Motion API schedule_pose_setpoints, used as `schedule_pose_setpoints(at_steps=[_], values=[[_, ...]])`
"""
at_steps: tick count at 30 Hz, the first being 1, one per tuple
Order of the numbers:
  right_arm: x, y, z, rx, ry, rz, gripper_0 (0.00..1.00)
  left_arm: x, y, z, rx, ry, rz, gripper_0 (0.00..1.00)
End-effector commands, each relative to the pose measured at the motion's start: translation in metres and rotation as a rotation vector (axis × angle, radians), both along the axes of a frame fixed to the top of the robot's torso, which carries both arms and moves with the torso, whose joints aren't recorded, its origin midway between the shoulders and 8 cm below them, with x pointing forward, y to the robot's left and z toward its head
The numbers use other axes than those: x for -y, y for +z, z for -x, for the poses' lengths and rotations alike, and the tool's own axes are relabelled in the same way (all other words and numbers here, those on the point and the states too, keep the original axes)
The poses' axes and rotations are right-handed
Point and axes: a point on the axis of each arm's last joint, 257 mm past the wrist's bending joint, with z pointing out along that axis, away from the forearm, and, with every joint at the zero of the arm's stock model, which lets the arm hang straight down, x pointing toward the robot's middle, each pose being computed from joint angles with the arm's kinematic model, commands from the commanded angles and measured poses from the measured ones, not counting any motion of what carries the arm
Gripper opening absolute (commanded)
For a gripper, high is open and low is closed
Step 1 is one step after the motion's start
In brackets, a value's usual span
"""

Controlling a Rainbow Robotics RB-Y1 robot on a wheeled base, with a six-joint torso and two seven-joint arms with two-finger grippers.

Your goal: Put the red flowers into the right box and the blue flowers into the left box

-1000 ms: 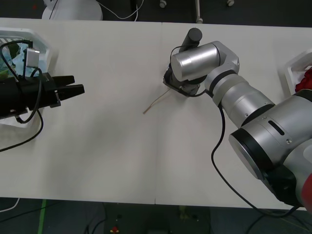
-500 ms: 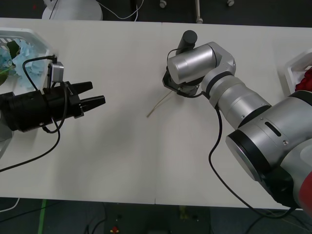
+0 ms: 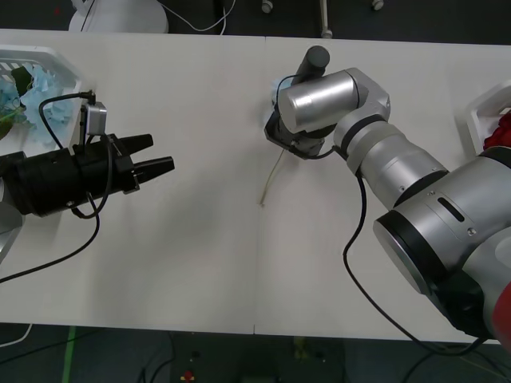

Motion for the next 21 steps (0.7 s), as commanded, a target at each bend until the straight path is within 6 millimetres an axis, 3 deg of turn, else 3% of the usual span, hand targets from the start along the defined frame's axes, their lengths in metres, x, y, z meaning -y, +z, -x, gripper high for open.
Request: schedule_pose_setpoints(at_steps=[1, 5, 7, 11, 15, 21], values=[[-0.011, 0.110, -0.034, 0.163, 0.152, -0.055, 0.00, 0.012, 0.011, 0.007, -0.008, -0.017, 0.052, 1.00], [-0.011, 0.163, -0.033, 0.243, 0.299, -0.098, 0.00, 0.013, 0.011, 0.008, -0.008, -0.019, 0.054, 1.00], [-0.021, 0.190, -0.022, 0.288, 0.396, -0.184, 0.00, 0.015, 0.013, 0.008, -0.007, -0.024, 0.060, 1.00], [-0.026, 0.224, 0.003, 0.399, 0.569, -0.231, 0.00, 0.023, 0.014, 0.014, -0.026, -0.032, 0.122, 1.00], [-0.041, 0.244, 0.036, 0.505, 0.735, -0.228, 0.00, 0.036, 0.016, 0.023, -0.052, -0.030, 0.226, 1.00], [-0.071, 0.255, 0.080, 0.637, 0.928, -0.190, 0.00, 0.042, 0.030, 0.036, -0.028, 0.000, 0.285, 1.00]])
